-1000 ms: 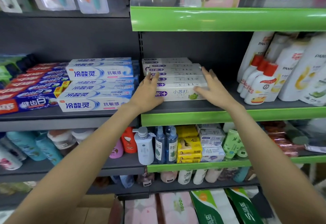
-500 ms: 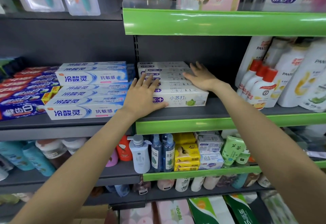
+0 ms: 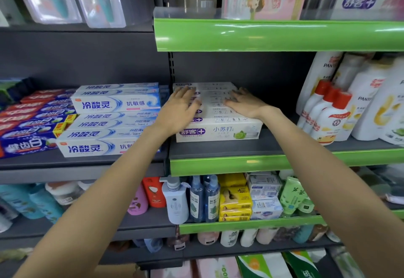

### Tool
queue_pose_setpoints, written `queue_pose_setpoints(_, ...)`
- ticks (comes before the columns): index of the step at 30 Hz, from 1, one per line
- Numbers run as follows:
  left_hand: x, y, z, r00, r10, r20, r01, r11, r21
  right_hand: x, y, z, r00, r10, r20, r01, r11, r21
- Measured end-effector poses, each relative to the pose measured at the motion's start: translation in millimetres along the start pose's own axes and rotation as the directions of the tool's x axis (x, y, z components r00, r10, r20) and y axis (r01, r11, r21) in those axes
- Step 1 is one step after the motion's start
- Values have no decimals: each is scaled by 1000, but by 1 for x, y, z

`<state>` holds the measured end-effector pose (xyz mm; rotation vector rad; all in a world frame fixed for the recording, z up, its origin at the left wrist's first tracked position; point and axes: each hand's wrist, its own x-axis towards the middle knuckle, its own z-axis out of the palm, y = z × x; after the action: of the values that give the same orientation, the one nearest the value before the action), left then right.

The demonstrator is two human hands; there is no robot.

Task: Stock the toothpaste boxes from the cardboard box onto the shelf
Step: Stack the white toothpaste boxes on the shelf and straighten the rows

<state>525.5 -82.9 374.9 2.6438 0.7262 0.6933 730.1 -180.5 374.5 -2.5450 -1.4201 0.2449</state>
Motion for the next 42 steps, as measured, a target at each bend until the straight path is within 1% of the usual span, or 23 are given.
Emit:
queue_pose_setpoints(2,21,-1,-2,997,-80,-4,80,993,-84,1,1,1,1000,-5,-5,5,1000,4)
queue_pose_setpoints(3,30,-2,0,994,-105,9,106,992,-68,0,0,1,1000,-13,-16,13,1000,-6)
queue_pose_setpoints(4,38,-4,3,992,-116,42,116,993,-12,1,-1,0,999,-33,-35,32,999,-44)
queue_pose_setpoints(7,54,-8,11,972,-94,217,44,973,227,6,-6,-7,981,-158,-113,126,961,-246)
queue_pose_setpoints(8,53,-6,12,961,-89,262,12,959,282,11,-8,-8,973,-195,-124,153,946,-287)
queue_pose_setpoints(9,49,-3,11,954,-71,291,-24,950,311,17,-12,-9,966,-228,-120,181,933,-312)
queue_pose_setpoints(11,32,4,7,942,-12,335,-98,945,311,29,-21,-9,962,-266,-67,231,917,-327)
queue_pose_setpoints(14,5,10,6,908,10,418,-151,940,306,39,-27,-8,970,-241,24,238,931,-275)
queue_pose_setpoints(18,0,8,8,928,25,373,-159,930,332,46,-22,-5,973,-231,-4,221,936,-273)
queue_pose_setpoints(21,-1,8,11,932,41,359,-169,928,332,46,-24,-4,975,-220,-17,203,924,-325)
queue_pose_setpoints(24,-1,7,10,937,44,347,-167,928,333,44,-25,-4,983,-177,-42,153,928,-340)
queue_pose_setpoints(28,-2,9,10,942,46,333,-158,935,319,46,-23,-2,990,-138,-34,118,933,-341)
queue_pose_setpoints(31,-1,8,10,940,49,337,-163,934,319,53,-26,-6,991,-115,-71,84,938,-337)
queue_pose_setpoints(33,0,7,10,940,54,336,-174,926,336,59,-30,-7,988,-136,-79,102,936,-336)
queue_pose_setpoints(35,1,7,11,939,56,339,-181,919,351,63,-32,-6,985,-170,-25,155,942,-298)
queue_pose_setpoints(37,1,6,12,942,58,329,-181,917,356,64,-31,-3,984,-178,5,173,951,-257)
queue_pose_setpoints(42,0,5,13,947,61,317,-177,919,352,62,-31,-3,990,-138,-24,125,947,-295)
